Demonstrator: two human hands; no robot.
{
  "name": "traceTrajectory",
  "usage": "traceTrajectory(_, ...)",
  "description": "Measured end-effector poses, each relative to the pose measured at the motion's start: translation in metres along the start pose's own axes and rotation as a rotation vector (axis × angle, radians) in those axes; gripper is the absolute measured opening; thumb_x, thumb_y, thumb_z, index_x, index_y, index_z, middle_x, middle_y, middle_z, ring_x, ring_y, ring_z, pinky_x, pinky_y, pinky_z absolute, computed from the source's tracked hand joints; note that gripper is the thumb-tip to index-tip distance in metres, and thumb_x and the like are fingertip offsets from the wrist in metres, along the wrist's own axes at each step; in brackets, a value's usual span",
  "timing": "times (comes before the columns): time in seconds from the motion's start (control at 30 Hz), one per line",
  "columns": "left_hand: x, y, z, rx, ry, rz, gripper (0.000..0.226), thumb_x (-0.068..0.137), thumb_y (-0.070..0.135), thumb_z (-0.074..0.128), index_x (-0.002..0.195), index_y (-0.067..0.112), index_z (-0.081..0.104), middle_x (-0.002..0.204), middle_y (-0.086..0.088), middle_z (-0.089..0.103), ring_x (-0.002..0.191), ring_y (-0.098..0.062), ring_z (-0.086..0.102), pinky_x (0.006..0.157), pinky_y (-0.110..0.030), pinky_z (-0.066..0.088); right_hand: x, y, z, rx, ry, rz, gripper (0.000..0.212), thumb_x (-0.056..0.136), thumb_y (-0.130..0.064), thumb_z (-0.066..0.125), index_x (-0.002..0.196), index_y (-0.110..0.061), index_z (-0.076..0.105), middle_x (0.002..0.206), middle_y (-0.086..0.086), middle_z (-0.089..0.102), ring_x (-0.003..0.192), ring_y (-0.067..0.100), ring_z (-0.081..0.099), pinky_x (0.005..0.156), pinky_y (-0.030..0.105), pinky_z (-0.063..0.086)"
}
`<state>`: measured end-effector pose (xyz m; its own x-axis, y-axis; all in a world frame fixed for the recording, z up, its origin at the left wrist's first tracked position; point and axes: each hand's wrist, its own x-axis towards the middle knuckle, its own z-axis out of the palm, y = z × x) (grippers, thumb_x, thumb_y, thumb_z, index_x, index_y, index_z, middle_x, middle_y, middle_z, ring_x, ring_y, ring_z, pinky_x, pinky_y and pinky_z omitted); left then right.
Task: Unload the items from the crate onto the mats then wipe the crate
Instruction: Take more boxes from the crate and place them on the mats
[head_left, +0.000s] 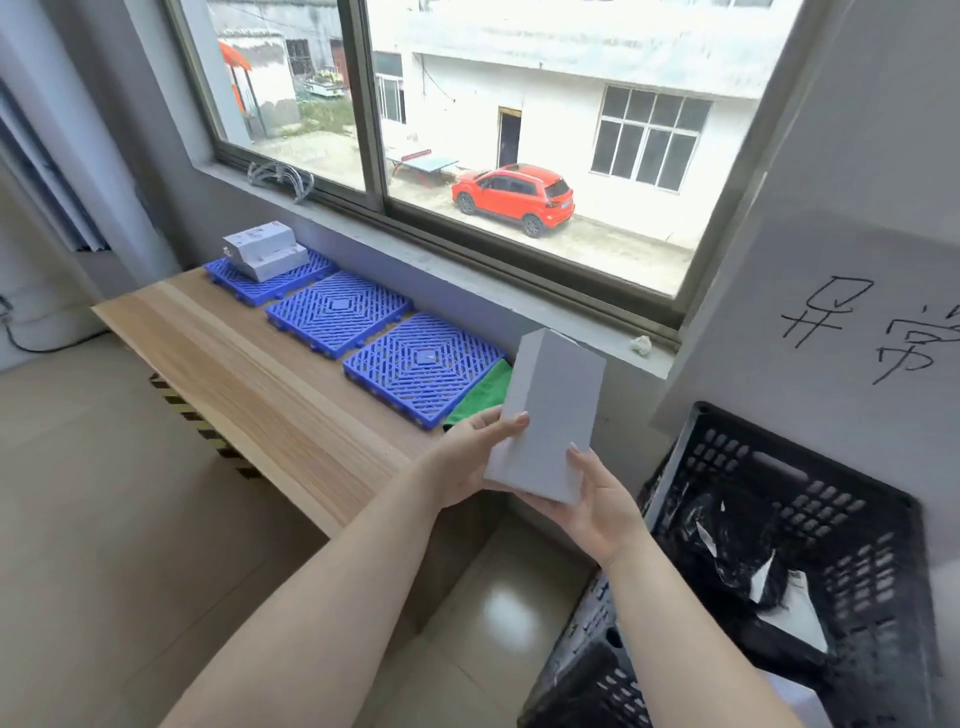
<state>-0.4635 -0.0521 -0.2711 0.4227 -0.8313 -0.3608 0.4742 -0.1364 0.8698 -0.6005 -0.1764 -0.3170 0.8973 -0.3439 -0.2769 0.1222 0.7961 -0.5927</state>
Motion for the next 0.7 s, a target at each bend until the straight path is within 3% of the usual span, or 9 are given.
traceTrajectory(0.17, -0.014, 0.024, -0.084, 0.132, 0.233, -0.023, 0.062, 0.069, 0.043, 0.086, 0.122, 0.022, 0.06, 0.114, -0.003, 0.07, 0.102, -0.021, 0.07, 0.085, -0.047, 0.059, 0.042, 0.043, 0.048, -0.106, 0.001, -0.009, 0.052, 0.085, -0.02, 0.066, 0.135, -0.019, 0.052, 0.138, 0.018, 0.054, 0.126, 0.041, 0.052, 0.099, 0.064, 0.042)
traceTrajectory(0.3, -0.029, 0.045, -0.142, 0.149, 0.307, -0.029, 0.072, 0.058, 0.047, 0.089, 0.12, 0.02, 0.062, 0.111, -0.002, 0.072, 0.101, -0.021, 0.07, 0.091, -0.049, 0.055, 0.072, 0.072, 0.091, -0.153, 0.053, 0.027, 0.058, 0.081, -0.015, 0.063, 0.137, -0.017, 0.05, 0.137, 0.019, 0.054, 0.122, 0.039, 0.054, 0.1, 0.059, 0.043)
traceTrajectory(0.37, -0.038, 0.055, -0.166, 0.145, 0.322, -0.042, 0.076, 0.054, 0.047, 0.086, 0.12, 0.019, 0.062, 0.113, -0.003, 0.071, 0.104, -0.023, 0.068, 0.093, -0.051, 0.054, 0.086, 0.086, 0.111, -0.156, 0.094, 0.052, 0.05, 0.08, -0.009, 0.064, 0.129, -0.015, 0.056, 0.135, 0.018, 0.055, 0.124, 0.036, 0.053, 0.101, 0.055, 0.045)
traceTrajectory(0.47, -0.046, 0.066, -0.202, 0.113, 0.364, -0.069, 0.056, 0.072, 0.038, 0.082, 0.122, 0.019, 0.063, 0.114, -0.004, 0.071, 0.107, -0.024, 0.067, 0.095, -0.052, 0.053, 0.107, 0.102, 0.138, -0.236, 0.169, 0.074, 0.03, 0.088, -0.001, 0.055, 0.113, -0.015, 0.064, 0.124, 0.014, 0.061, 0.118, 0.029, 0.054, 0.1, 0.049, 0.044)
traceTrajectory(0.57, -0.052, 0.074, -0.237, 0.062, 0.384, -0.068, 0.041, 0.085, 0.029, 0.075, 0.123, 0.017, 0.063, 0.111, -0.004, 0.073, 0.106, -0.022, 0.068, 0.09, -0.047, 0.055, 0.13, 0.118, 0.162, -0.27, 0.157, 0.087, 0.029, 0.088, 0.0, 0.053, 0.112, -0.013, 0.065, 0.119, 0.013, 0.061, 0.111, 0.027, 0.055, 0.086, 0.043, 0.051)
traceTrajectory(0.7, -0.057, 0.086, -0.275, -0.001, 0.463, -0.015, 0.038, 0.089, 0.026, 0.072, 0.123, 0.015, 0.063, 0.107, 0.0, 0.073, 0.1, -0.016, 0.068, 0.073, -0.038, 0.057, 0.166, 0.142, 0.19, -0.296, 0.143, 0.104, 0.034, 0.087, 0.0, 0.049, 0.113, -0.016, 0.065, 0.109, 0.006, 0.065, 0.097, 0.02, 0.058, 0.069, 0.036, 0.055)
